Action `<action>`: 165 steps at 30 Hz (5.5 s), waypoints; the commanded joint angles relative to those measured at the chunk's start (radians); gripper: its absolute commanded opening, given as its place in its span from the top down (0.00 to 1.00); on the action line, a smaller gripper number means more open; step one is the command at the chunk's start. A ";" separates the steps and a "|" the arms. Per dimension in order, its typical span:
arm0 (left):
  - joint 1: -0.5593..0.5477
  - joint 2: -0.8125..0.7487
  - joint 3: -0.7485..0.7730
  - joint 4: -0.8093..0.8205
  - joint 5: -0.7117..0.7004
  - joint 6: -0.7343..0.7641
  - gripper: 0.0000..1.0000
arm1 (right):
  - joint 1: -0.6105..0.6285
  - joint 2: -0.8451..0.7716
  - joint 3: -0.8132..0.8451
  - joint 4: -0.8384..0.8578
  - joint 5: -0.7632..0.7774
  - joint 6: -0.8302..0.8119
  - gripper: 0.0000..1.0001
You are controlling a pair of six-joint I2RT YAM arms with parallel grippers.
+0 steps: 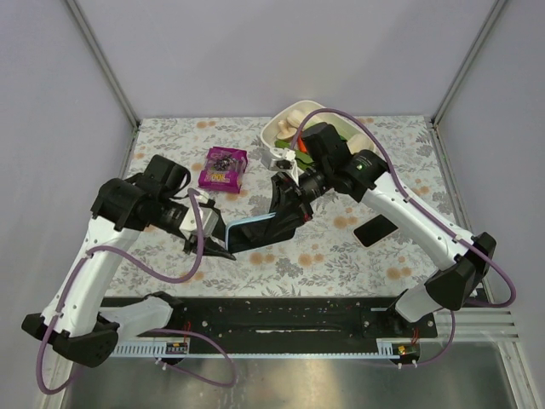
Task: Take the phone out of the phone case
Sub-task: Remove the phone case from the phone.
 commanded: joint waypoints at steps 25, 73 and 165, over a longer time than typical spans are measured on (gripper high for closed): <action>-0.109 0.044 0.091 0.214 -0.286 0.036 1.00 | 0.028 -0.011 -0.166 0.451 -0.197 0.374 1.00; 0.001 -0.051 -0.039 1.045 -0.536 -1.205 1.00 | 0.018 -0.015 -0.113 0.185 0.062 0.139 1.00; 0.294 -0.106 0.021 0.444 -0.124 -1.119 0.12 | -0.071 0.037 -0.094 0.289 0.136 0.293 1.00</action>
